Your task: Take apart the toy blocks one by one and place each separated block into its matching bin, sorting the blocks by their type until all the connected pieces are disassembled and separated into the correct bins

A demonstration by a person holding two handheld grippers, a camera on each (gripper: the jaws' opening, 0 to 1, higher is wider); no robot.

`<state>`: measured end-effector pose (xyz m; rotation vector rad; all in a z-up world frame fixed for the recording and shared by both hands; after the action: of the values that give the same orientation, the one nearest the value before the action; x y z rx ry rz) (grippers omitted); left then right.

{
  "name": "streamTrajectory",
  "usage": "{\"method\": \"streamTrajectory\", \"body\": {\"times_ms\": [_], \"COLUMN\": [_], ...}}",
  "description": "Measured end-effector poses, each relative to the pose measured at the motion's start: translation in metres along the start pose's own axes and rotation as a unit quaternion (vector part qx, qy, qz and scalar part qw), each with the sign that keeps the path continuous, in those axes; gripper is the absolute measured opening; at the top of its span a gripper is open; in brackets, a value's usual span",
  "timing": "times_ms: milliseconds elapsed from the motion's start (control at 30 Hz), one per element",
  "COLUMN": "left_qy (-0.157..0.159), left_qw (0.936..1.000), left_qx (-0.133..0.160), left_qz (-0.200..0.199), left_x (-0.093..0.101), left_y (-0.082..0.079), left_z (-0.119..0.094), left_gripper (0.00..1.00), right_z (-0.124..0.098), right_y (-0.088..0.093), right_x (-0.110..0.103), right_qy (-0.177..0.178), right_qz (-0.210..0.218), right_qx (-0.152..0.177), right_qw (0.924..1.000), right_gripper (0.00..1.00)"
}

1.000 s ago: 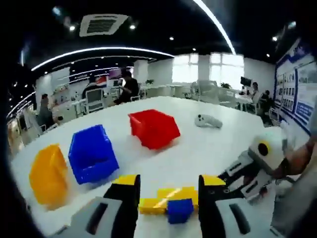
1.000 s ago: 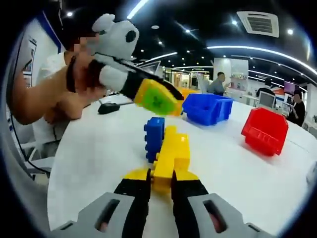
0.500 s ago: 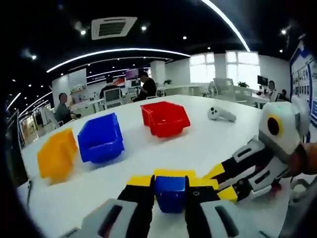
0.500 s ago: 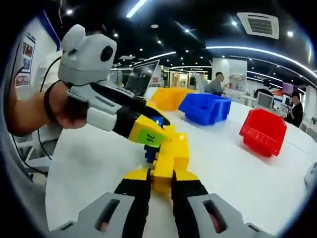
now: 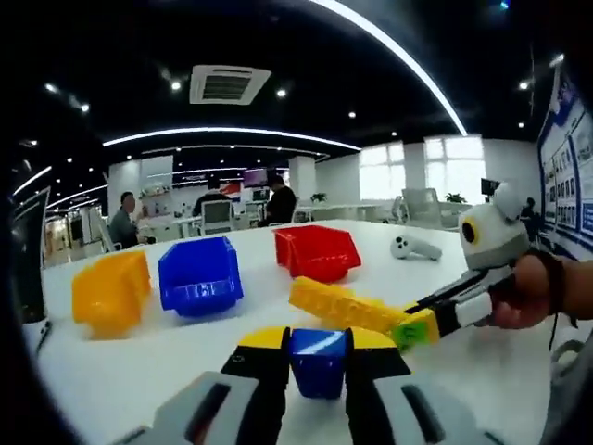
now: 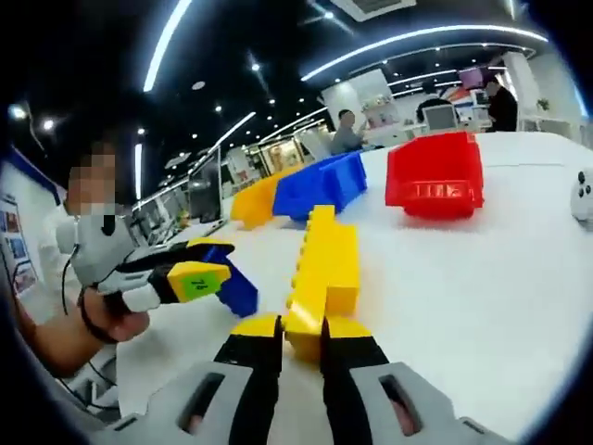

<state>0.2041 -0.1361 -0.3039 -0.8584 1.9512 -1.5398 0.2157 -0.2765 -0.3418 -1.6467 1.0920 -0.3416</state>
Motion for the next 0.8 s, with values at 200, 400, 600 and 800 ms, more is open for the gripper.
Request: {"method": "streamTrajectory", "body": {"times_ms": [200, 400, 600, 800], "left_qy": [-0.021, -0.059, -0.099, -0.116], "left_qw": [0.9994, 0.9962, 0.9893, 0.9863], "left_qx": [0.011, 0.063, 0.106, 0.117], "left_qz": [0.024, 0.003, 0.011, -0.005], "left_x": [-0.019, -0.053, -0.085, -0.141], "left_y": [-0.020, -0.060, -0.100, -0.135], "left_z": [-0.007, -0.011, 0.006, 0.048], "left_gripper": [0.24, 0.24, 0.25, 0.25], "right_z": [-0.001, -0.003, -0.006, -0.010], "right_y": [0.001, 0.002, 0.002, 0.004], "right_x": [-0.004, -0.007, -0.008, -0.011], "right_qy": [-0.004, -0.004, -0.007, -0.011], "right_qz": [-0.008, -0.025, -0.038, -0.093], "right_qx": [0.002, 0.003, 0.003, -0.012], "right_qw": [1.0000, 0.9997, 0.9993, 0.9955], "right_gripper": [0.17, 0.17, 0.17, 0.17]}}
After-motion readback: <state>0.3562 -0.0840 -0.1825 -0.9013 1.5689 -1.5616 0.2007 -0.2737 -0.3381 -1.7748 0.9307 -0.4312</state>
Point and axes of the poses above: the point that each gripper's makers call its tool centre point, and the gripper's own axes: z roughly forward along the fingers, x roughly to its right, y roughly out of its underside, the point moved 5 cm from there along -z, roughly backward along the fingers, and after that the axes turned 6 degrees about y, right-handed, at the moved point
